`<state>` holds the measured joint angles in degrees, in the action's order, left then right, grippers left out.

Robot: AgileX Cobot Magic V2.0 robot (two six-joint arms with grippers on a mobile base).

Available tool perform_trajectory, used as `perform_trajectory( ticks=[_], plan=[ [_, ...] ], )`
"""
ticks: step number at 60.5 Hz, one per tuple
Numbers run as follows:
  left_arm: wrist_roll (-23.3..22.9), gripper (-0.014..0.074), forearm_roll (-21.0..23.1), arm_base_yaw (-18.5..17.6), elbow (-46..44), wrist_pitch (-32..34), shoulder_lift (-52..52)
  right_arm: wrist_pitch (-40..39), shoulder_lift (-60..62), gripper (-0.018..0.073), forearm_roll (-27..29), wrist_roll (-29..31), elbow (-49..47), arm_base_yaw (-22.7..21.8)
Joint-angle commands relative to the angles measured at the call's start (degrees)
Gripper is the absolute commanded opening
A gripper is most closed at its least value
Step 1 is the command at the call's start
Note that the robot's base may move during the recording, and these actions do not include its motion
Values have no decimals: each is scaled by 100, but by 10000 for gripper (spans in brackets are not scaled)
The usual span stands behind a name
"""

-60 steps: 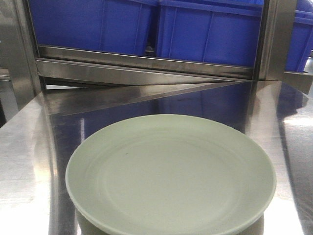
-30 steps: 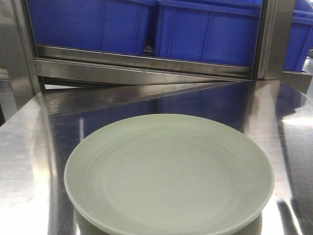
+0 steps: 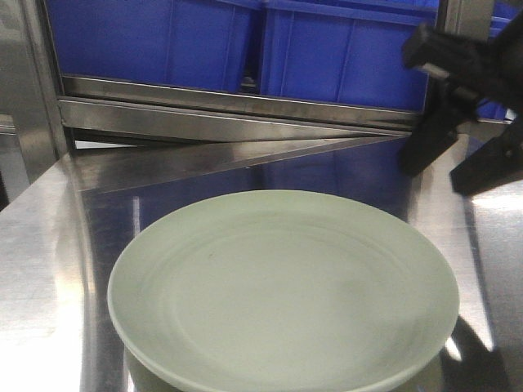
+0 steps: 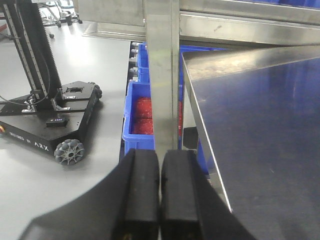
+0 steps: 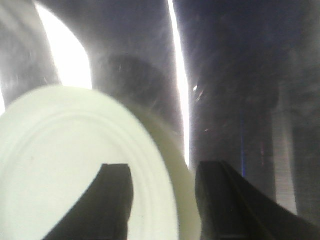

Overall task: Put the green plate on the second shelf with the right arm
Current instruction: 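Move the right gripper down to the rim of the pale green plate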

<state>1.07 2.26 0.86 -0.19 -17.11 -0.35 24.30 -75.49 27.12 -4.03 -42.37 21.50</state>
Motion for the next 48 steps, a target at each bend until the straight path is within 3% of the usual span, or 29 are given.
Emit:
perform_trajectory(
  ticks=[1, 48],
  plan=[
    [11, 124, 8, -5, 229, 459, -122, -278, -103, 411, 108, 45, -235, 104],
    [11, 124, 8, -5, 229, 459, -122, -212, -749, 411, 108, 45, -287, 154]
  ],
)
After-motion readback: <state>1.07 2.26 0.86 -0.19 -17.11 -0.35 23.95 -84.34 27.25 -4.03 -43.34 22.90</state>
